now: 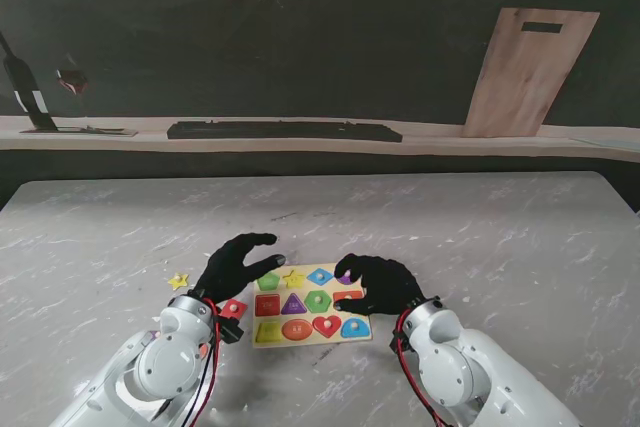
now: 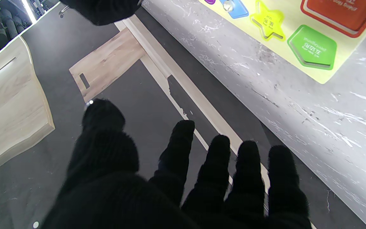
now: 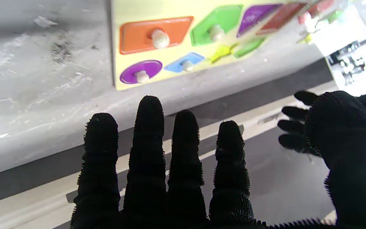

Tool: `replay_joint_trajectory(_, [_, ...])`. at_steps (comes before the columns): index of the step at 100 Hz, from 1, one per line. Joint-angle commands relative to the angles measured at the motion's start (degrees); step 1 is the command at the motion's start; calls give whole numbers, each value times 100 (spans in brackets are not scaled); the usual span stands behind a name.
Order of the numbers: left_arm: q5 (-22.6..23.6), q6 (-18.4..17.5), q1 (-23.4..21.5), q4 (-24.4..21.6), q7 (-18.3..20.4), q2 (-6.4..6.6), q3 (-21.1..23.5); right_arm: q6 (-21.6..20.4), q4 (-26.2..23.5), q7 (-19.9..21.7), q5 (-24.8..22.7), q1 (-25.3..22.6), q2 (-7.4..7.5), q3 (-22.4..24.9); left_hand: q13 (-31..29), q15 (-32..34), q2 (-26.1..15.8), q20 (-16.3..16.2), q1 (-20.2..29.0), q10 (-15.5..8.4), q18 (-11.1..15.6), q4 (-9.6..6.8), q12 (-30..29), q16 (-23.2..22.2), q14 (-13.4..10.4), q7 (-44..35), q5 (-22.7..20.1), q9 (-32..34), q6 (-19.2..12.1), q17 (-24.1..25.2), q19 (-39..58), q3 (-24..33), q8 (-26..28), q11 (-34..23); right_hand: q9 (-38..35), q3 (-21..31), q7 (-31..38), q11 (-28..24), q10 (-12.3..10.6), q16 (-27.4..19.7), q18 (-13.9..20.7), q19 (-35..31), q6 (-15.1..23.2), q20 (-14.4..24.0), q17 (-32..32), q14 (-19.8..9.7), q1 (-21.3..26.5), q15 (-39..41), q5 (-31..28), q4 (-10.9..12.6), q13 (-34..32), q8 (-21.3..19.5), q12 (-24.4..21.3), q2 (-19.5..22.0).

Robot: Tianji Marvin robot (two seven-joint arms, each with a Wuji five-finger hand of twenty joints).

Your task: Fit puzzle pieces into a puzzle board

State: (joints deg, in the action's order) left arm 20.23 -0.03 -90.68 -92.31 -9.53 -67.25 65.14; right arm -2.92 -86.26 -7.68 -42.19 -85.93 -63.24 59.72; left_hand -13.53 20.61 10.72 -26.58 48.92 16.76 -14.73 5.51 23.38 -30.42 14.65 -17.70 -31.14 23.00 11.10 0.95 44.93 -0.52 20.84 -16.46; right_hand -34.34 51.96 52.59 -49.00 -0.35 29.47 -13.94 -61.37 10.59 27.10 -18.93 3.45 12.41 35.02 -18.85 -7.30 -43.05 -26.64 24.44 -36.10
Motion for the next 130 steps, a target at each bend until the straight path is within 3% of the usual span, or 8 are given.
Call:
replay_joint_trajectory(1, [8, -8, -30, -49, -3, 5, 11, 7, -176, 40, 129, -83, -58, 44, -127, -152, -129, -50, -71, -57, -569, -179, -56, 29, -59, 43, -81, 71, -122, 52, -60, -145, -32, 93, 344, -77, -157, 91, 53, -185, 4, 228, -69, -272, 169, 92, -220, -325, 358, 120, 212, 6, -60, -17])
replay_joint_trajectory(19, [39, -12, -50, -66, -24, 6, 26, -91, -417, 160, 884, -287, -135, 231, -141, -149, -124, -52, -68, -44, -575, -180, -54, 26, -45, 50, -68, 89, -121, 52, -62, -143, -36, 90, 909, -103, -395, 377, 41, -509, 26, 625, -15, -826, 465, 195, -253, -913, 817, 92, 601, 105, -185, -12])
replay_joint_trajectory(65, [78, -87, -107, -93, 22, 30, 95, -848, -715, 222, 2172, -671, -242, 708, -158, -170, -95, -55, -88, -37, -578, -180, -53, 33, -45, 72, -16, 122, -146, 53, -64, -147, -47, 111, 1442, 30, -615, 672, 15, -705, 136, 882, -85, -1047, 730, 103, -453, -1322, 1112, -13, 1035, 179, -333, -183])
replay_joint_trajectory(76, [64, -116, -121, -106, 87, 45, 117, -1024, -823, 343, 2601, -778, -253, 850, -154, -187, -76, -53, -96, -52, -576, -181, -55, 39, -61, 96, 44, 117, -158, 55, -70, -149, -55, 123, 1556, 606, -720, 747, 5, -736, 214, 1085, -171, -996, 817, 12, -507, -1461, 1202, -148, 1165, 239, -380, -775])
replay_joint_trajectory(85, [29, -199, -127, -104, 174, 65, 142, -1245, -871, 558, 2878, -851, -224, 980, -148, -207, 0, -45, -86, -70, -565, -186, -60, 47, -80, 157, 202, 85, -172, 65, -90, -150, -75, 147, 1793, 1383, -827, 818, -26, -788, 301, 1292, -341, -926, 881, -95, -474, -1599, 1383, -353, 1293, 336, -422, -1702])
replay_joint_trajectory(103, [44, -514, -144, -98, 453, 145, 227, -1508, -950, 729, 2865, -979, -163, 1149, -148, -297, 497, -19, 89, -162, -496, -254, -39, 74, -176, 292, 790, -45, -126, 51, -191, -81, -114, 192, 1860, 1695, -875, 788, -43, -817, 408, 1414, -476, -894, 819, -177, -409, -1649, 1364, -439, 1240, 379, -429, -2126])
replay_joint_trajectory(113, [144, -651, -185, -150, 531, 183, 274, -1596, -1014, 727, 2852, -1042, -156, 1180, -167, -327, 791, -30, 255, -198, -451, -293, -16, 74, -209, 254, 940, -90, -100, 9, -205, -14, -93, 189, 1800, 1705, -830, 773, -54, -810, 421, 1434, -471, -888, 808, -192, -425, -1637, 1300, -448, 1195, 359, -427, -2068])
replay_joint_trajectory(130, [515, -739, -471, -470, 505, 230, 496, -1719, -1112, 652, 2787, -1131, -160, 1194, -254, -320, 901, -146, 387, -203, -439, -336, 16, 39, -191, 145, 927, -71, -47, -98, -134, 104, -61, 162, 1568, 1559, -756, 750, -106, -760, 411, 1404, -467, -830, 737, -208, -428, -1565, 1126, -429, 1054, 312, -419, -1843])
